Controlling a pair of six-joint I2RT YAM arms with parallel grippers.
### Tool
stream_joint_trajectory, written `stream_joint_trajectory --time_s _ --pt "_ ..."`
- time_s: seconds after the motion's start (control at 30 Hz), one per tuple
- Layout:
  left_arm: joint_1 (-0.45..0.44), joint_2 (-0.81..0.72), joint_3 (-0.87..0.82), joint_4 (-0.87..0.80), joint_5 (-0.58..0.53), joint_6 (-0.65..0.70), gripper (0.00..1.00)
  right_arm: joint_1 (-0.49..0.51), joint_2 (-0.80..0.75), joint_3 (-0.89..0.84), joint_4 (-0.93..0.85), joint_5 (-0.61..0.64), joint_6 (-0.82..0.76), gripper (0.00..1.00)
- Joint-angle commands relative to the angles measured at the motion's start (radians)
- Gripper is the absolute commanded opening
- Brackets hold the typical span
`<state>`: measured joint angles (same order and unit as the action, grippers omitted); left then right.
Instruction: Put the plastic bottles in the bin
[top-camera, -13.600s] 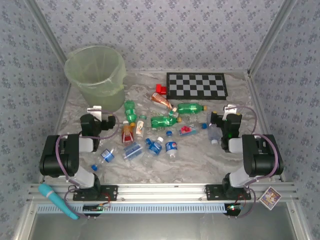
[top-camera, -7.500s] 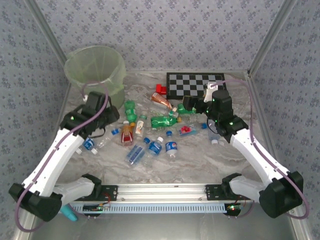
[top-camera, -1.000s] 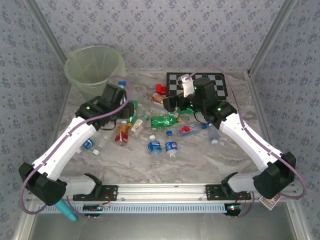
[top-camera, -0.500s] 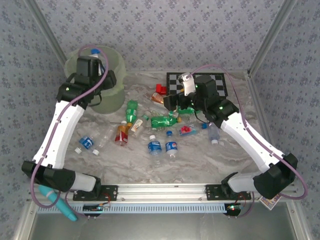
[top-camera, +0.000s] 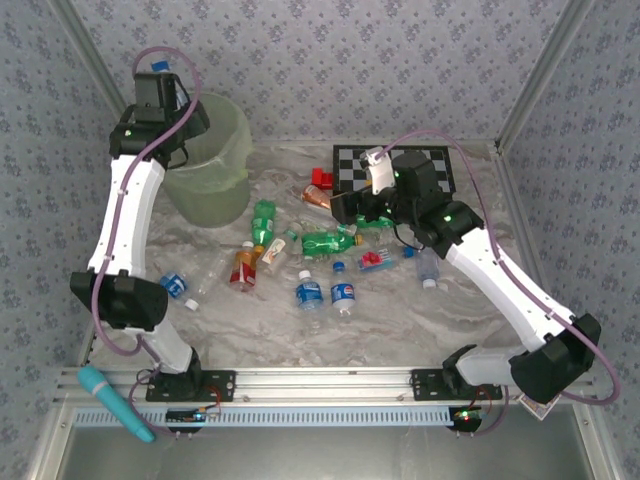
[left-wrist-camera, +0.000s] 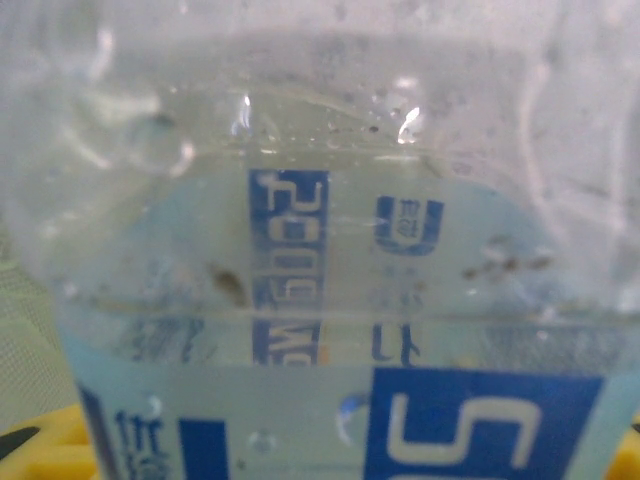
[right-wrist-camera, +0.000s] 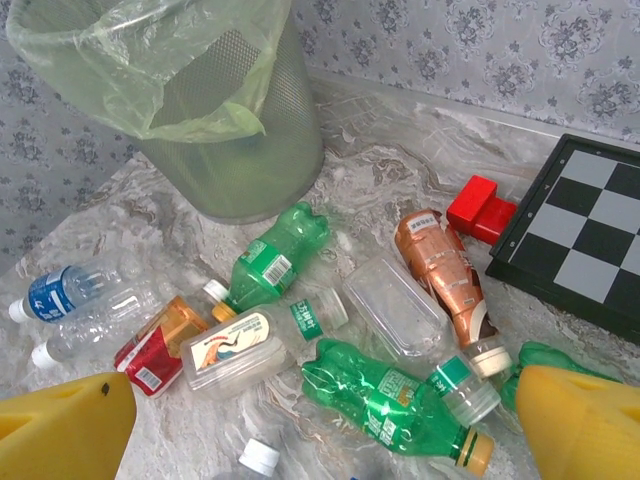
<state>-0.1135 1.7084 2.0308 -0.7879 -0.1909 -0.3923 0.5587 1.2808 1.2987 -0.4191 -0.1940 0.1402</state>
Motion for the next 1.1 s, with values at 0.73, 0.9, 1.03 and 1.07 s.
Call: stream_joint_trajectory --time_s 0.73,0.9,1.03,1.07 --pt "0.029 0.212 0.269 -0.151 0.062 0.024 0.93 -0.036 -0.12 -0.068 -0.058 0.086 -0.006 1.0" --pt "0.029 0.201 0.276 -0.166 0.067 0.024 1.0 -0.042 -0.108 -0.071 -0.054 0.071 0.015 1.0" --pt "0.03 0.185 0.271 -0.174 0.067 0.026 1.0 -0.045 -0.092 -0.064 -0.047 0.073 0.025 1.0" --pt "0.029 0.179 0.266 -0.174 0.065 0.024 1.0 -0.046 -0.09 -0.064 -0.046 0.079 0.029 0.99"
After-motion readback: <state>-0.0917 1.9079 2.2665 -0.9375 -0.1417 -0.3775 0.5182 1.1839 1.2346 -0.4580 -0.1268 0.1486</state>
